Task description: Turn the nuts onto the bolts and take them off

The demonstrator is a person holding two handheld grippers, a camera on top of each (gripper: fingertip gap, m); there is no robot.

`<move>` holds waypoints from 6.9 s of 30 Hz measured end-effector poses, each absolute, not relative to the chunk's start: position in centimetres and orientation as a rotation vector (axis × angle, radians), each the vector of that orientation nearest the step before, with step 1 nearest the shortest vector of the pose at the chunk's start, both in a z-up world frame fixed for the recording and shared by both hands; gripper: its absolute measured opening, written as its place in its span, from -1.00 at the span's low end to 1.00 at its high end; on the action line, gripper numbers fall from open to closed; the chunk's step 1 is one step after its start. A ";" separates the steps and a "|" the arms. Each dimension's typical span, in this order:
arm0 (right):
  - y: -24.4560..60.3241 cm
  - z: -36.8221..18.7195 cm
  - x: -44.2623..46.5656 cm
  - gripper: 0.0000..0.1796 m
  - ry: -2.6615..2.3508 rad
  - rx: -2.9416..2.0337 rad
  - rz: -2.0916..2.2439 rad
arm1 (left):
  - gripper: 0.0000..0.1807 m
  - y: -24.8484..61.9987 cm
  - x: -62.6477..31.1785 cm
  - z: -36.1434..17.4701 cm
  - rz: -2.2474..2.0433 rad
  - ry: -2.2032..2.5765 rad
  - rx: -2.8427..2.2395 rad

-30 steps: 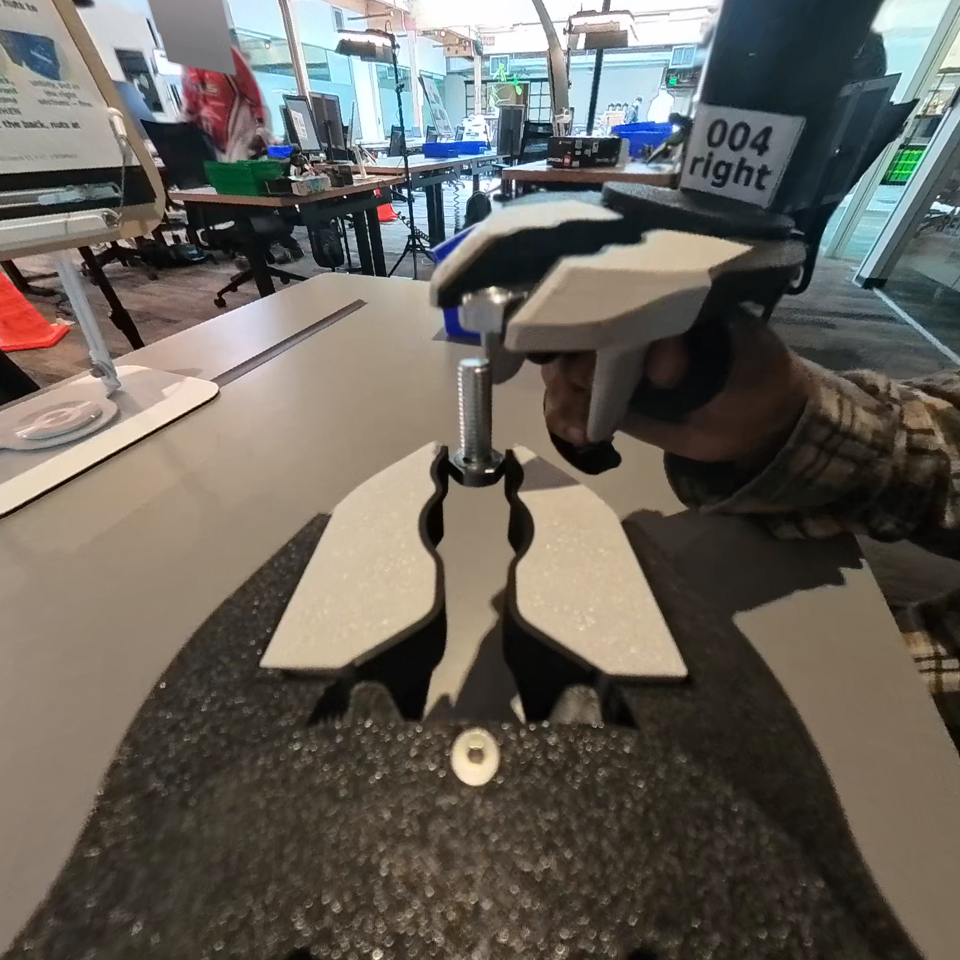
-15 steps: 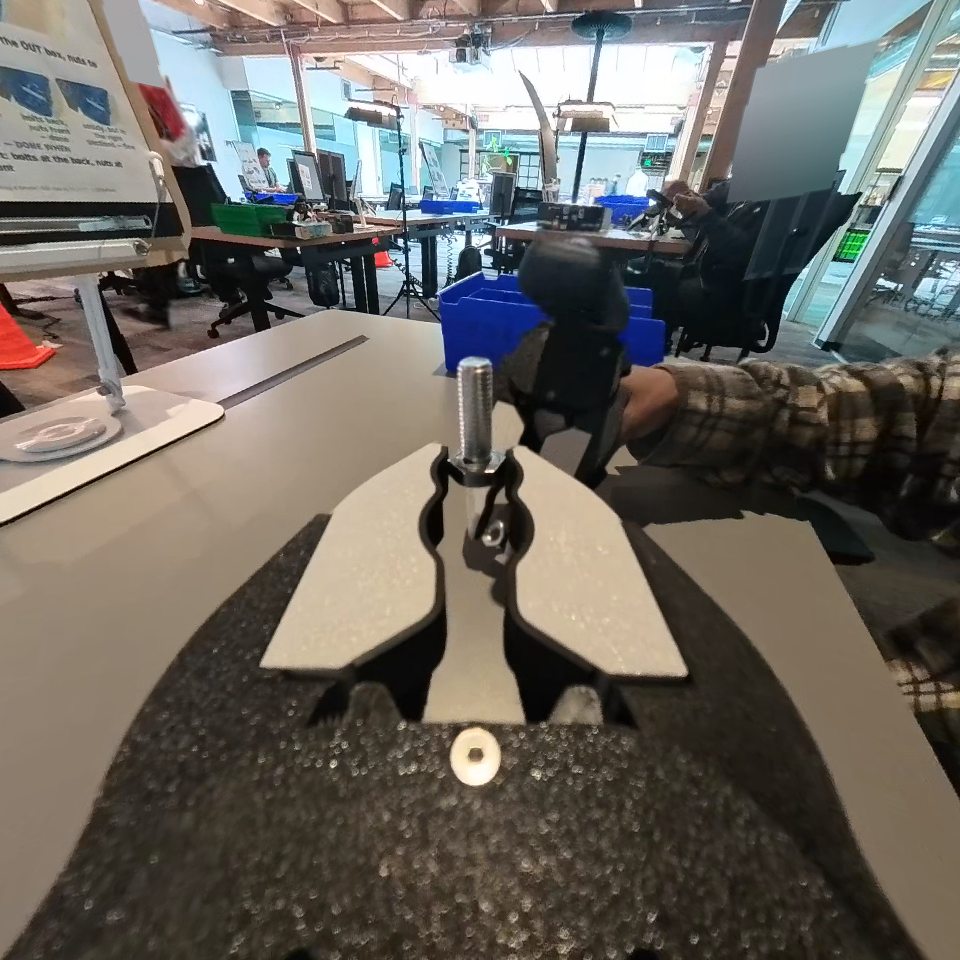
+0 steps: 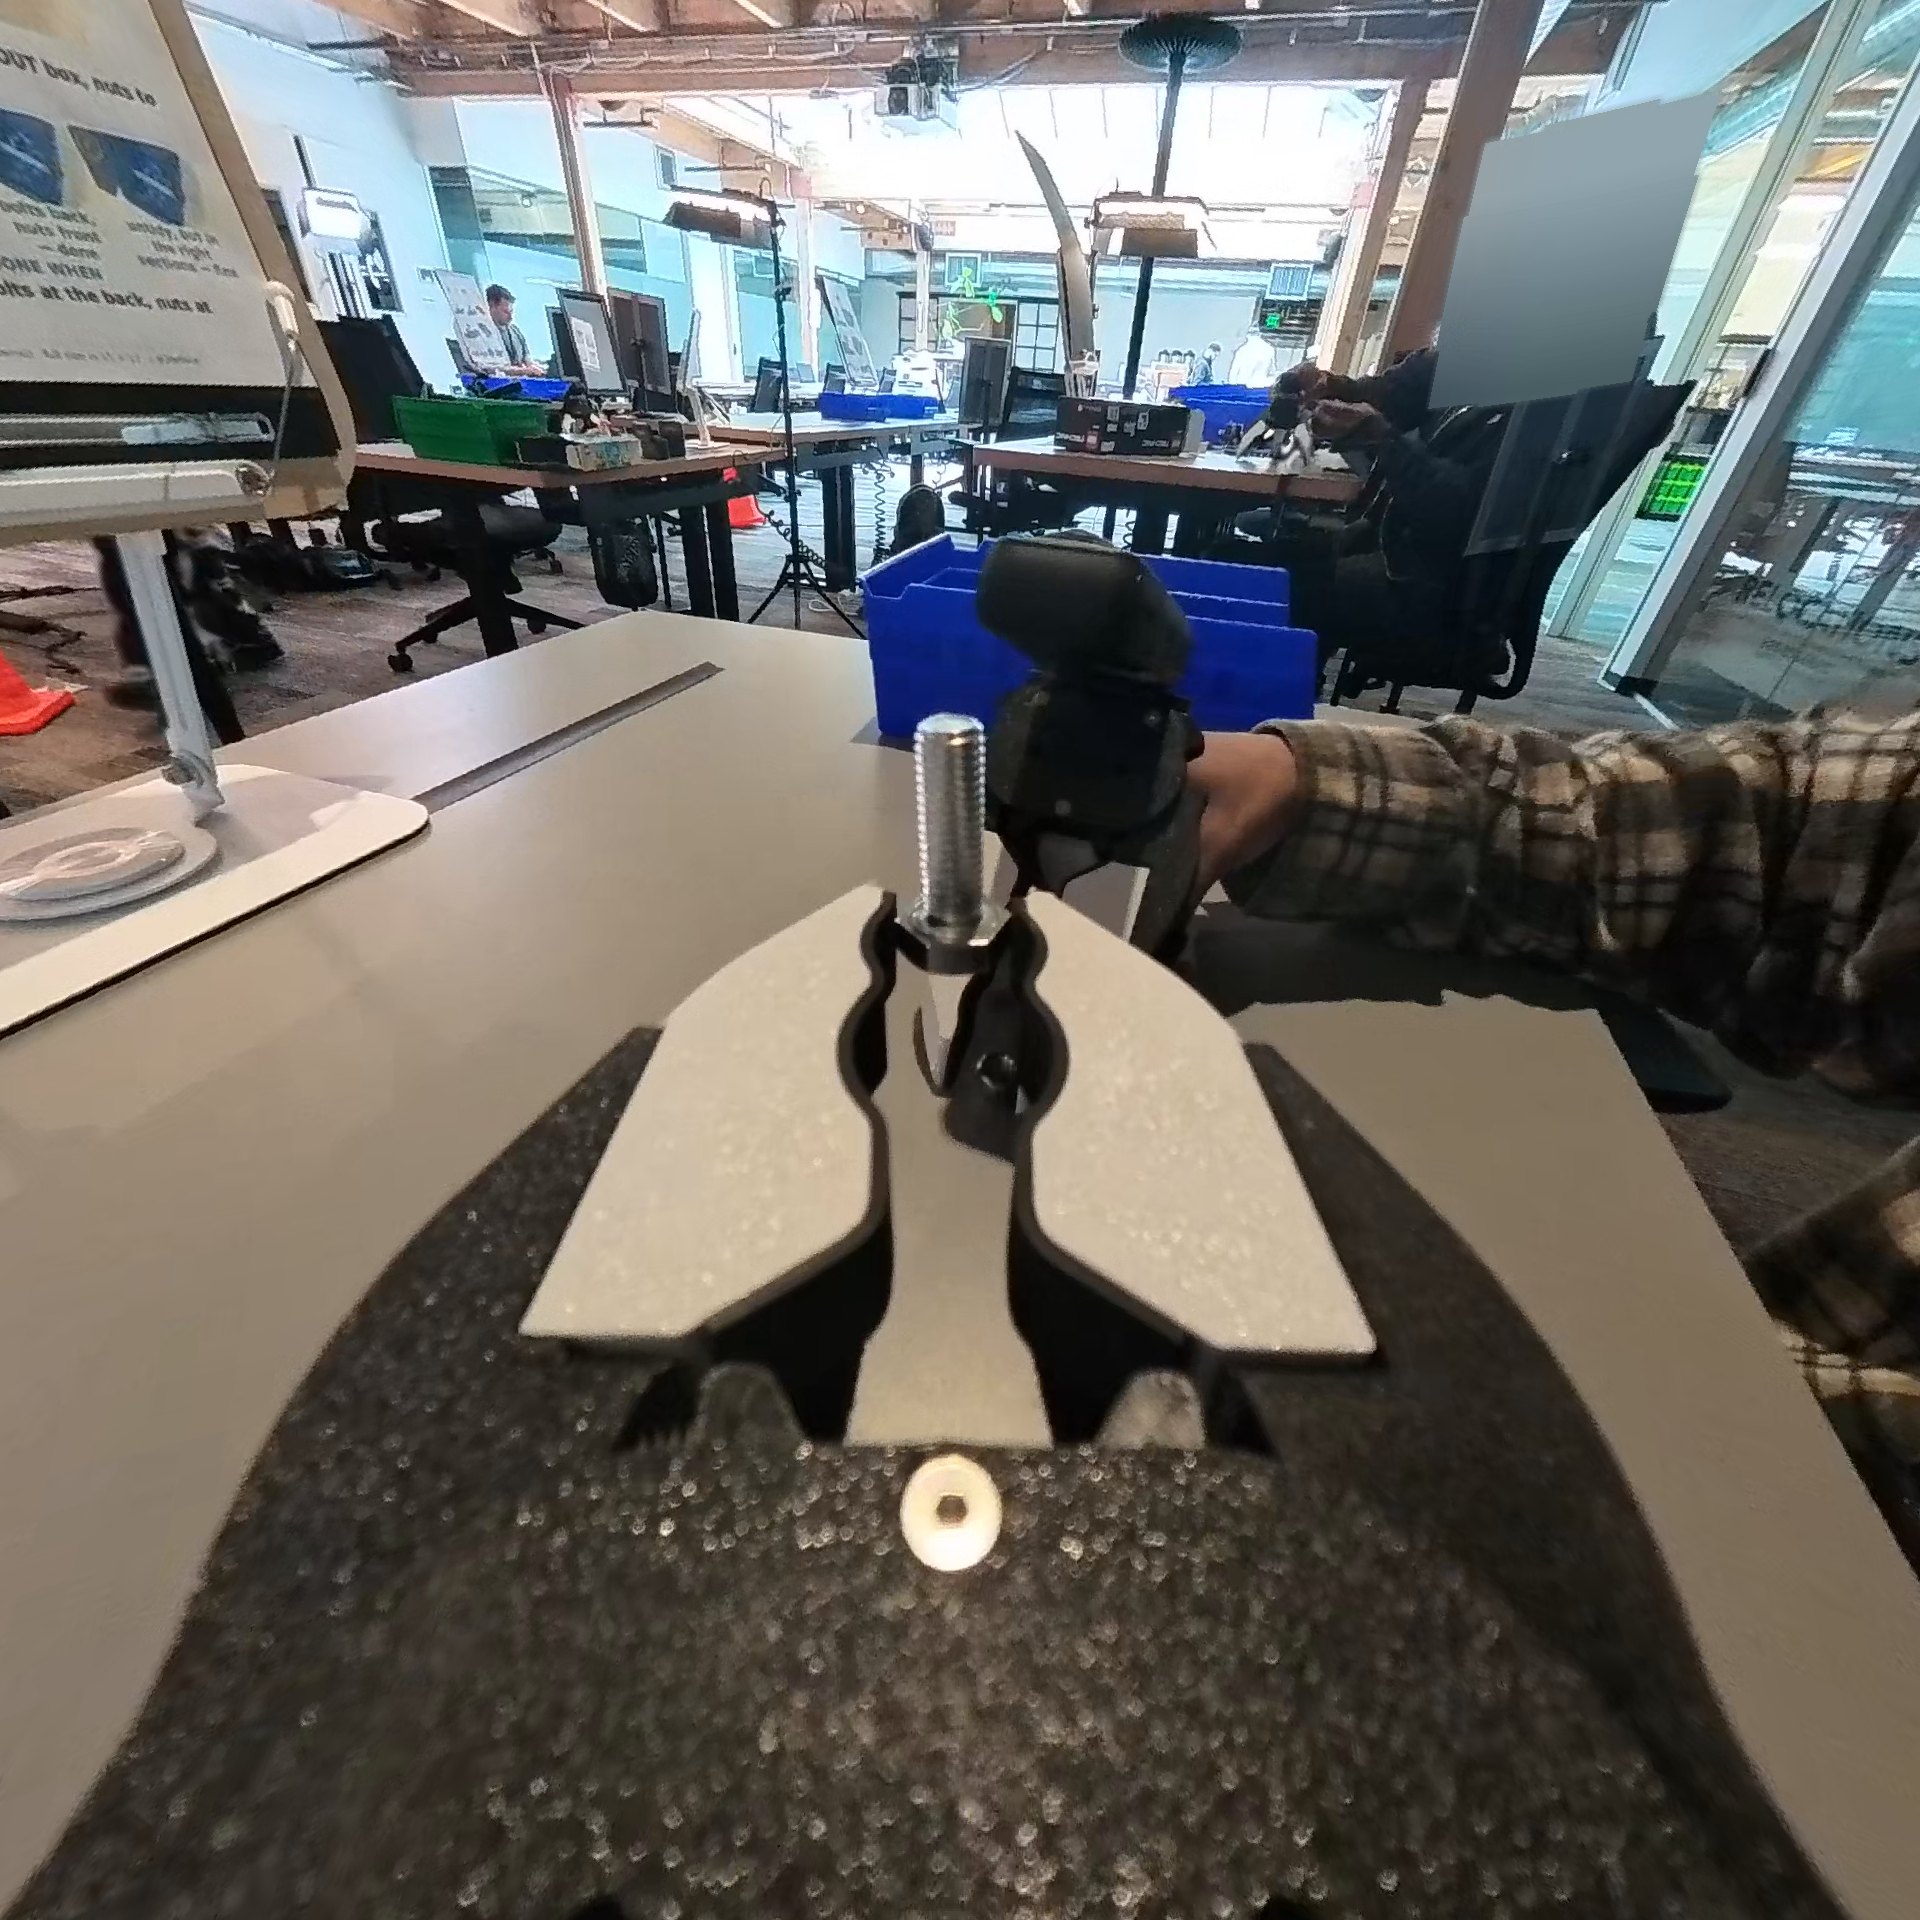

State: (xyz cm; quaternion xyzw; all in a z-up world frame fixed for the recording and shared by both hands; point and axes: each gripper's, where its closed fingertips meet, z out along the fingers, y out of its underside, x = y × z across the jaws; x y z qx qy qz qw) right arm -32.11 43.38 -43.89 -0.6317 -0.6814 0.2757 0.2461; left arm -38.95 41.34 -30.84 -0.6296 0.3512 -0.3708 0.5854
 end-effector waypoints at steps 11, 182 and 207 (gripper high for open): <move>44.1 -33.5 -34.5 -0.64 -1.524 -1.490 0.952 | -0.78 41.3 -38.5 -31.7 -0.891 0.839 -1.491; 42.9 -42.9 -31.8 -0.70 -1.737 -1.668 0.714 | -0.79 41.5 -39.7 -31.6 -0.901 0.823 -1.468; 43.0 -40.0 -31.0 -0.64 -2.359 -1.631 0.325 | -0.79 42.4 -40.8 -31.9 -0.847 0.822 -1.513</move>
